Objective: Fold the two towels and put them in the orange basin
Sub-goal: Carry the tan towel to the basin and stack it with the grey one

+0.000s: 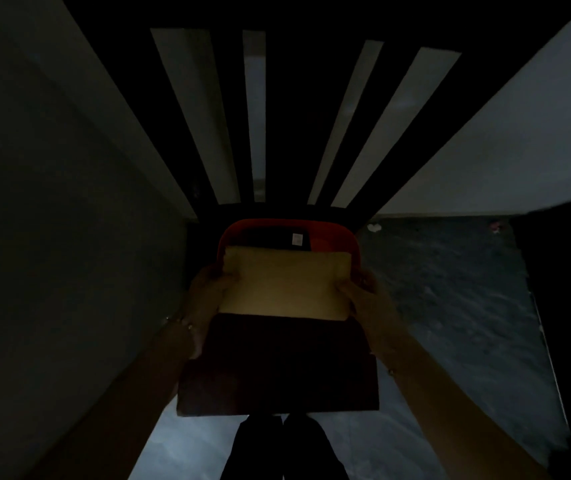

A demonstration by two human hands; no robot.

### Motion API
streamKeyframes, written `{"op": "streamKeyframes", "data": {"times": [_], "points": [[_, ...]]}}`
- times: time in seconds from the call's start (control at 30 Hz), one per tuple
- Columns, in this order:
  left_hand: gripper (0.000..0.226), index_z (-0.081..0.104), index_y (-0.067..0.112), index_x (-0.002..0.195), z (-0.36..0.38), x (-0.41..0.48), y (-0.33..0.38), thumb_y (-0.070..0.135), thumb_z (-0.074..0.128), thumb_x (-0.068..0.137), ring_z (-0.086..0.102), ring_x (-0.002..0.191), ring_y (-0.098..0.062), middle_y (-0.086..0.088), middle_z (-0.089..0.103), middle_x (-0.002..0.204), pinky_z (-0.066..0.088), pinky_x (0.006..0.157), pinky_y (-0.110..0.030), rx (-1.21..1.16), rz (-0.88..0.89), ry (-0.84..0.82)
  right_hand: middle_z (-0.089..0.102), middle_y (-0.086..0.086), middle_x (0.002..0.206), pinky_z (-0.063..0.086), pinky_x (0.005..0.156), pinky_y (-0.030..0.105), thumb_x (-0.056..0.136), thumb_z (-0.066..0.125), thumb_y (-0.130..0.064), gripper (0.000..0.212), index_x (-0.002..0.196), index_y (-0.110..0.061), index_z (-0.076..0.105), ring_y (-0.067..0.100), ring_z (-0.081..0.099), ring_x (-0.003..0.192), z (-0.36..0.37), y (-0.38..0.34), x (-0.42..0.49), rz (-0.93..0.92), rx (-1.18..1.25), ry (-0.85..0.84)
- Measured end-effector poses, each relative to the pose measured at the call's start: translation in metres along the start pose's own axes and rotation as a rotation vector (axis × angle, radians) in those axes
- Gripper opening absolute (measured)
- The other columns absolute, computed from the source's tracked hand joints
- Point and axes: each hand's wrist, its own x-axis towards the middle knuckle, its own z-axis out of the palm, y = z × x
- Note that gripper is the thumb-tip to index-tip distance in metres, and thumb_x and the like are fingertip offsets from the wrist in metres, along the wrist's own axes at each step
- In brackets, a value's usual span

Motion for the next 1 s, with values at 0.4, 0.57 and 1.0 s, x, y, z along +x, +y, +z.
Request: {"op": "streamKeyframes", "data": {"times": [0.4,0.57,1.0], "points": [[0.051,0.031,-0.001,0.141,0.018,0.029,-0.006,-0.002,0.048,0.092,0.042,0.128,-0.031,-0.018,0.043,0.14,0.036,0.093,-0.027,0.373,0.182,0.189,0.048,0.01,0.135,0.041,0.078,0.024,0.091,0.047,-0.001,0.056,0.144,-0.012,0.034,0.026,0.049,0.12,0.018,0.009,0.05,-0.017,-0.241,-0.021],[0.06,0.025,0.002,0.143,0.018,0.024,-0.011,-0.012,0.045,0.088,0.042,0.125,-0.026,-0.013,0.042,0.138,0.03,0.085,-0.013,0.533,0.319,0.148,0.047,0.002,0.13,0.04,0.066,0.009,0.093,0.043,0.004,0.054,0.144,-0.009,0.03,0.019,0.047,0.116,0.017,0.012,0.051,-0.031,-0.287,-0.083],[0.055,0.035,0.014,0.139,0.016,0.016,-0.011,0.017,0.054,0.087,0.036,0.126,-0.027,-0.009,0.031,0.14,0.036,0.1,-0.032,1.306,0.415,-0.147,0.06,0.013,0.103,0.022,0.057,0.008,0.08,0.056,0.01,0.031,0.106,-0.003,0.063,0.026,0.059,0.083,0.017,0.034,0.037,-0.465,-0.97,0.082]]}}
